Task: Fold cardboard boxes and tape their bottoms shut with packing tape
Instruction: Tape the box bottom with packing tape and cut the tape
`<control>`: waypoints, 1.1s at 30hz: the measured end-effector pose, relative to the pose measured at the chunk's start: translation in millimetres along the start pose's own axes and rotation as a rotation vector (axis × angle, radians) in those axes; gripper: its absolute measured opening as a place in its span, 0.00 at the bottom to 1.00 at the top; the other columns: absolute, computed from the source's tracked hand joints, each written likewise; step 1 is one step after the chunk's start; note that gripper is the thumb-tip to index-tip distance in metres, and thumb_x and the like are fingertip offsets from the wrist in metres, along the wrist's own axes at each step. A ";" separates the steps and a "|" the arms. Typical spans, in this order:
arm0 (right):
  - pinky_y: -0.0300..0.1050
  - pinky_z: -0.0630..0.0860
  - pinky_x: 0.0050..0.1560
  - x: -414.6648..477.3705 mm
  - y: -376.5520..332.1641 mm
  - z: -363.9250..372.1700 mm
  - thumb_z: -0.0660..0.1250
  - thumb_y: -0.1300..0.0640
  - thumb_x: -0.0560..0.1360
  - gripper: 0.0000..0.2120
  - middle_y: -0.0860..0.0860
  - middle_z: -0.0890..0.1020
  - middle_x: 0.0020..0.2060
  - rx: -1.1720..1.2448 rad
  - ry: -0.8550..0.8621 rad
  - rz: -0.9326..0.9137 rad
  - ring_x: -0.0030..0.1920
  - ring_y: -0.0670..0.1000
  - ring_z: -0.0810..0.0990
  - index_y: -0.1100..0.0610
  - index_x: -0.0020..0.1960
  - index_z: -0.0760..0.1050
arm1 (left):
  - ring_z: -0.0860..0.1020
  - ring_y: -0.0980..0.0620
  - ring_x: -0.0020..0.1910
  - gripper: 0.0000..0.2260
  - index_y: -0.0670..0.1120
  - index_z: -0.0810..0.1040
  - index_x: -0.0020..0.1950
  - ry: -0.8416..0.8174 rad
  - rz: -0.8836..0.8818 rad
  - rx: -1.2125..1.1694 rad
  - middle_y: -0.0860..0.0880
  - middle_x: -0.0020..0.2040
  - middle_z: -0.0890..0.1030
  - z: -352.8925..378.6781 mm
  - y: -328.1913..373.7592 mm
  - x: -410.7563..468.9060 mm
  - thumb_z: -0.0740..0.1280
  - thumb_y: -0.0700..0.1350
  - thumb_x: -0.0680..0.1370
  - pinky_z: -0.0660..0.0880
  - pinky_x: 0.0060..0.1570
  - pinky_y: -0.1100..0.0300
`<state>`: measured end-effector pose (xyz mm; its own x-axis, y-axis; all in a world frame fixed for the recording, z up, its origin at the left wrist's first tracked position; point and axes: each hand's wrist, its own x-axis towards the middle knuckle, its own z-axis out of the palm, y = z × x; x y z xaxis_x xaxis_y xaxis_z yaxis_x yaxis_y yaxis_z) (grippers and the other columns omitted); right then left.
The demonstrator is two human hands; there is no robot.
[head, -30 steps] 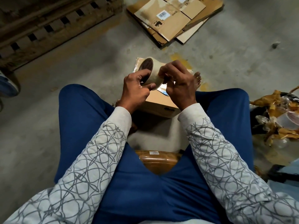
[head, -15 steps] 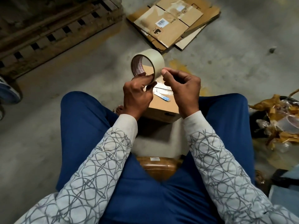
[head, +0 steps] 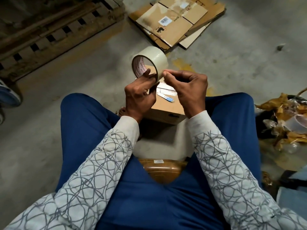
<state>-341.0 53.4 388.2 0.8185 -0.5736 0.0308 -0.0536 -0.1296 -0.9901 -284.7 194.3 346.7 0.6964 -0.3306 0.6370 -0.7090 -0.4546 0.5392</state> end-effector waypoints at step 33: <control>0.33 0.73 0.41 19.5 13.5 -14.5 0.69 0.60 0.80 0.06 0.47 0.82 0.39 0.175 -0.142 0.012 0.38 0.39 0.78 0.61 0.52 0.82 | 0.78 0.38 0.65 0.22 0.33 0.74 0.67 -0.445 -0.780 -1.060 0.34 0.64 0.79 -27.2 25.4 20.8 0.71 0.33 0.74 0.74 0.67 0.50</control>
<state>-334.1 28.8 377.5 0.8915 -0.4529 0.0120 0.0266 0.0258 -0.9993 -291.2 198.4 388.6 0.7814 -0.6085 -0.1383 0.2698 0.1296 0.9542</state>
